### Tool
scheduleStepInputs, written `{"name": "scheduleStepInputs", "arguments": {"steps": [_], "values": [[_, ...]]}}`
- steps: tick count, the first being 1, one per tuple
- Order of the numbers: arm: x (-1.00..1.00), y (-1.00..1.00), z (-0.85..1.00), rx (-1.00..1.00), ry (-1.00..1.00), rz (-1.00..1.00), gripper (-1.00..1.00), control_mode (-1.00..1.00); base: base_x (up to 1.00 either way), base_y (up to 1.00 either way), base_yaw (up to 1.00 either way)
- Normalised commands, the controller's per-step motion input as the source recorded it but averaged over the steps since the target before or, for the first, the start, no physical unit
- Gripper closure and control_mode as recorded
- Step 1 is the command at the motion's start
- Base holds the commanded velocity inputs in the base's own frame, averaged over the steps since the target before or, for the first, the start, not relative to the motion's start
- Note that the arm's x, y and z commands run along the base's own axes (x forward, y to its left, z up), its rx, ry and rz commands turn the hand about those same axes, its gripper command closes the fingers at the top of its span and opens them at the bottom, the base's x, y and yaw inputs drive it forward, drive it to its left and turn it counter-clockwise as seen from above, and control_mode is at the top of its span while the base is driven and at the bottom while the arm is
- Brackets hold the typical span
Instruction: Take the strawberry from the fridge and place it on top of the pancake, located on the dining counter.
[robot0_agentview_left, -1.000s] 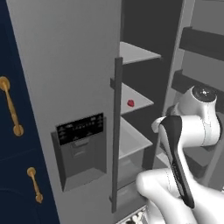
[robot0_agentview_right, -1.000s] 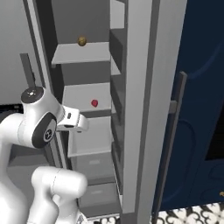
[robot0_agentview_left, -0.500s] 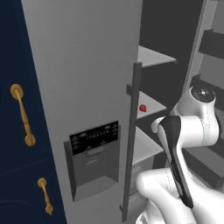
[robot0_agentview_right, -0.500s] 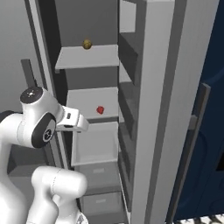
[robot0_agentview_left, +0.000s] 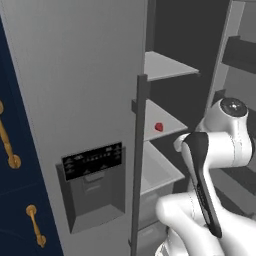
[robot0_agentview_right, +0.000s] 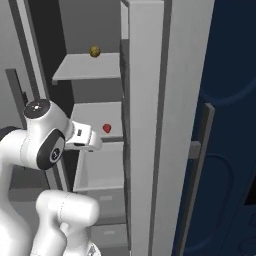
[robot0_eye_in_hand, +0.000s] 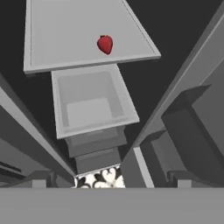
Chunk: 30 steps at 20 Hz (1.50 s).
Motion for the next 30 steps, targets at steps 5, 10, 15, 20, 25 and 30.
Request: {"name": "scheduleStepInputs", "arguments": {"steps": [5,10,15,20,25,30], "values": [[0.0,0.0,0.0,0.0,0.0,0.0,-1.0,1.0,0.45,0.0,0.23],[0.31,-0.01,0.0,0.02,0.0,0.07,-1.0,-1.0,0.33,0.0,0.13],[1.0,0.0,-0.04,0.03,0.01,0.05,-1.0,-1.0,0.0,0.0,0.0],[1.0,0.0,-0.26,0.0,0.11,0.0,-1.0,-1.0,0.0,0.0,0.0],[0.87,-0.04,-0.42,0.0,0.19,-0.01,-1.0,-1.0,0.0,0.0,0.0],[0.39,-0.09,-0.28,0.0,0.12,0.0,-1.0,-1.0,0.0,0.0,0.0]]}}
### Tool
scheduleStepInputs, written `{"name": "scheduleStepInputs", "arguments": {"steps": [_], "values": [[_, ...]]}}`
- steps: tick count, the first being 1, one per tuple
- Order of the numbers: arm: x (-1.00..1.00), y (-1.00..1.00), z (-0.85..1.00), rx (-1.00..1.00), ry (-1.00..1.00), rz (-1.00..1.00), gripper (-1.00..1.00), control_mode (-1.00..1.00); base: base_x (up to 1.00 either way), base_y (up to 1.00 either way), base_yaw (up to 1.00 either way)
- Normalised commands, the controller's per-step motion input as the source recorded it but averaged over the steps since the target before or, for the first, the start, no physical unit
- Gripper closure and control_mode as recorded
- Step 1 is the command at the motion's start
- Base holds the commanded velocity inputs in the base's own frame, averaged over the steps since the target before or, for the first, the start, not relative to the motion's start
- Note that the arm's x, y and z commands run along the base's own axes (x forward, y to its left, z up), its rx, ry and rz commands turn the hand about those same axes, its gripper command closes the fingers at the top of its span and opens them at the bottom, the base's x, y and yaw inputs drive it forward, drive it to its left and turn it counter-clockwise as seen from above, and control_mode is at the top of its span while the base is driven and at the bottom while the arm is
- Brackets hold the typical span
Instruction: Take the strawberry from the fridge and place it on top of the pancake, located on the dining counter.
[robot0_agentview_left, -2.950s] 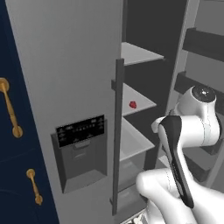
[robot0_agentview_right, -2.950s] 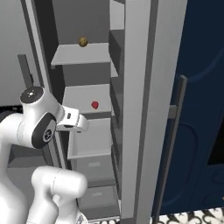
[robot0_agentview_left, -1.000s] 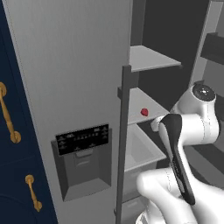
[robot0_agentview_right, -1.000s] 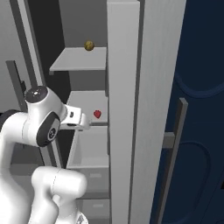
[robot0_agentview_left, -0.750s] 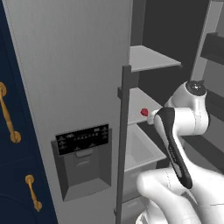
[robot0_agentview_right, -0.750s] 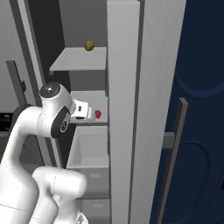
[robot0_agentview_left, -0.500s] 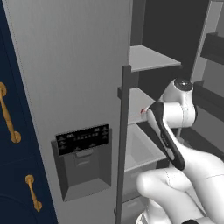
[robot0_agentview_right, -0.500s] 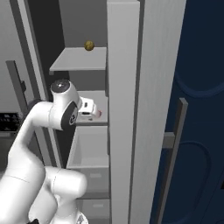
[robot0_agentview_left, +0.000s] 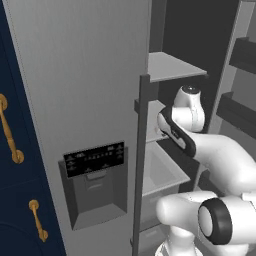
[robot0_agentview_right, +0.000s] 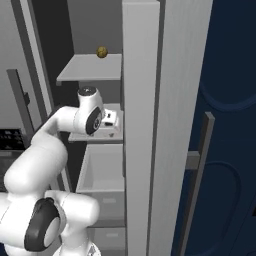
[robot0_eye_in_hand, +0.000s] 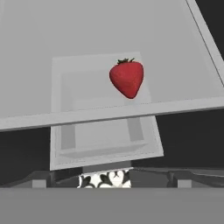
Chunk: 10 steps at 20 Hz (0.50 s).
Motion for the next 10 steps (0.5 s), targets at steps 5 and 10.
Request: {"name": "scheduleStepInputs", "arguments": {"steps": [5,10], "values": [[0.1,-0.06,-0.16,0.0,0.01,0.0,-1.0,-1.0,0.0,0.0,0.0],[0.46,0.0,-0.26,0.0,0.0,0.0,-1.0,-1.0,0.0,0.0,0.0]]}}
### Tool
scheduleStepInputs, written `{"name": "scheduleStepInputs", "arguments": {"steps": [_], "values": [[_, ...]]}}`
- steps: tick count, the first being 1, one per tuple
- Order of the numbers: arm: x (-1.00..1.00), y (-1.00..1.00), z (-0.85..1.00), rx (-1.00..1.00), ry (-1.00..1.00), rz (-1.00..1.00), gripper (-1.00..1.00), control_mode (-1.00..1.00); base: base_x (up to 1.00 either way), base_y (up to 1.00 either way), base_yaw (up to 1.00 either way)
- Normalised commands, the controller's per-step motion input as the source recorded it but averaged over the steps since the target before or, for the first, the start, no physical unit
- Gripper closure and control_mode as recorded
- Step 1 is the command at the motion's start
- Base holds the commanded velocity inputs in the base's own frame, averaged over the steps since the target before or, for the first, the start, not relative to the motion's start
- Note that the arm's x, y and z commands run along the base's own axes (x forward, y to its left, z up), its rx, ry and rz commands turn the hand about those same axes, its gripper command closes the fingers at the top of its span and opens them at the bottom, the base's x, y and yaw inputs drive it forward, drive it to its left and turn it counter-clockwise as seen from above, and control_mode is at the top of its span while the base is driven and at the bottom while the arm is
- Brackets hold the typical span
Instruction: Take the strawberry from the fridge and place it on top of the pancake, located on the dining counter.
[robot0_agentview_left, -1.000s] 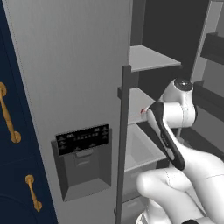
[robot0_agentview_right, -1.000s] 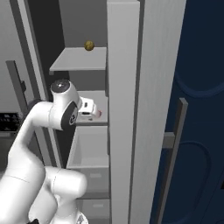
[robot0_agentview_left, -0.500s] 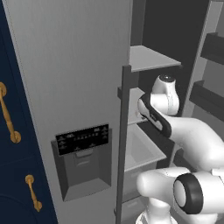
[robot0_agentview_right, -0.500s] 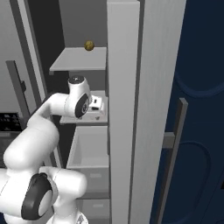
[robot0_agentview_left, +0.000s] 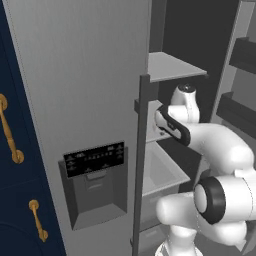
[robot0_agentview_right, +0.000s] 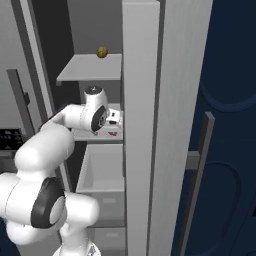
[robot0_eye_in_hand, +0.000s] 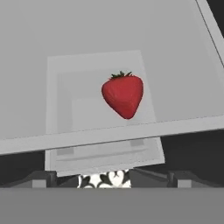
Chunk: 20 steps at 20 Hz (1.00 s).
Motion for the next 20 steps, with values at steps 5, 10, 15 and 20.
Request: {"name": "scheduleStepInputs", "arguments": {"steps": [5,10,15,20], "values": [[0.47,0.0,-0.22,0.0,0.0,0.0,-1.0,-1.0,0.0,0.0,0.0],[0.45,0.0,-0.09,0.0,0.0,0.0,-1.0,-1.0,0.0,0.0,0.0],[0.16,0.0,-0.12,0.0,0.0,0.0,-1.0,-1.0,0.0,0.0,0.0],[0.24,0.0,-0.28,0.0,0.0,0.0,-1.0,-1.0,0.0,0.0,0.0]]}}
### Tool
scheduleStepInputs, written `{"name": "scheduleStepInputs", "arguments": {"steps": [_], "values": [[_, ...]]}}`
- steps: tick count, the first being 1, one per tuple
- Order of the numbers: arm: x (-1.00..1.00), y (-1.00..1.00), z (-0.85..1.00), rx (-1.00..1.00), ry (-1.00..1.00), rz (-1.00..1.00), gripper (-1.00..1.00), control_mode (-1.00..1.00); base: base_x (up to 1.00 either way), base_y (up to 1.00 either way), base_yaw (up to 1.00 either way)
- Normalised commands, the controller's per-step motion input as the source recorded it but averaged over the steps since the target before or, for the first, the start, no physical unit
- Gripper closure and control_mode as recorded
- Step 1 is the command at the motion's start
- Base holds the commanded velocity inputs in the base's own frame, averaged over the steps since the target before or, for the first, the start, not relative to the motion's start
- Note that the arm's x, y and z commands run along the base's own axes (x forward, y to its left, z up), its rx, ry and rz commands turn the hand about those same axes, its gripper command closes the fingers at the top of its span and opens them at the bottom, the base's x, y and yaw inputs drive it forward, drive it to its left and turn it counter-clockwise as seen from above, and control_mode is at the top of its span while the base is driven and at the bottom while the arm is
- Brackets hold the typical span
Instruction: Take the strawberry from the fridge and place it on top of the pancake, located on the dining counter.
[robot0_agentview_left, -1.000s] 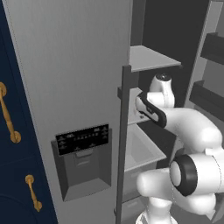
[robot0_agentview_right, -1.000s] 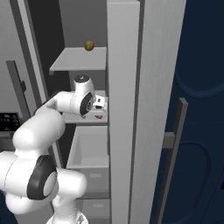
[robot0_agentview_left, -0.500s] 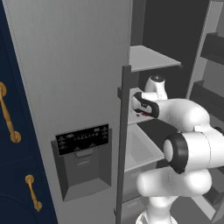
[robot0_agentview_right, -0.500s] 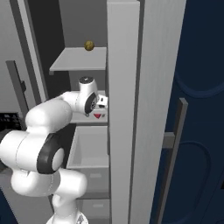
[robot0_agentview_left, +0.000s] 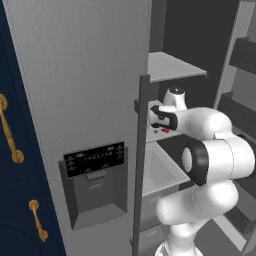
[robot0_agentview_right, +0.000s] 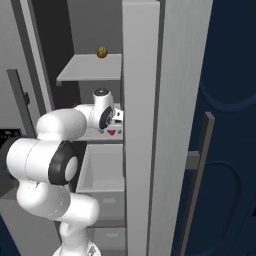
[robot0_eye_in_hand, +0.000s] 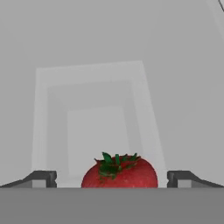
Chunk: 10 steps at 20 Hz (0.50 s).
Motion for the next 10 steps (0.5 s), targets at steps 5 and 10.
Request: {"name": "scheduleStepInputs", "arguments": {"steps": [5,10], "values": [[0.0,0.0,-0.28,0.0,0.0,0.0,-1.0,-1.0,0.0,0.0,0.0],[-0.02,0.0,-0.33,0.0,-0.01,0.0,1.0,-1.0,0.0,0.0,0.0]]}}
